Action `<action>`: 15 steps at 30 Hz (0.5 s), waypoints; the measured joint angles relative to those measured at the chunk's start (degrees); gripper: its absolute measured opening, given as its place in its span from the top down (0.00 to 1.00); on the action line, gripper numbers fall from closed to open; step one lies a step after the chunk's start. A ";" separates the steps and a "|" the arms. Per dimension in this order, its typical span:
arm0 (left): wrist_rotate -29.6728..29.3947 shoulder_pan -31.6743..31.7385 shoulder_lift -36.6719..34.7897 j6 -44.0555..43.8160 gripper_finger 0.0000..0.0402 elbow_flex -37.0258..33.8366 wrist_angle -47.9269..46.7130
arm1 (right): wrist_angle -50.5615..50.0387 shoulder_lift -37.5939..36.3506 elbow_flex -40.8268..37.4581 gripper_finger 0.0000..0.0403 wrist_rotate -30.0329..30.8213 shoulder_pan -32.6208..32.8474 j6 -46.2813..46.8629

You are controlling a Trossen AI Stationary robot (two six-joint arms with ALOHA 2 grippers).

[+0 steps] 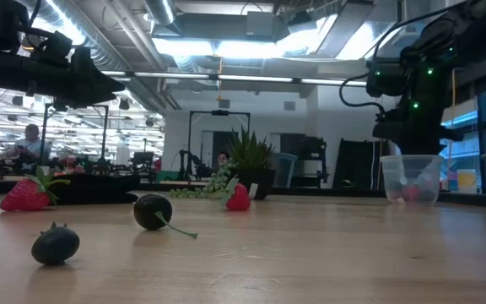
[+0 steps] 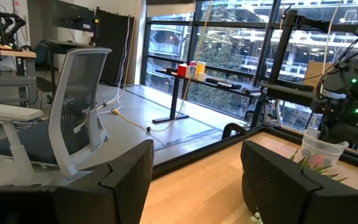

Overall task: Pick and placing Produce into tupperware
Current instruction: Put the top blueberry into the bin, then put the right red strawberry into the bin

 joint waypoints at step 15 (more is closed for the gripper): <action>-0.02 -0.01 0.02 0.00 0.41 0.00 0.00 | 0.99 -0.05 0.05 0.77 0.04 0.00 -0.22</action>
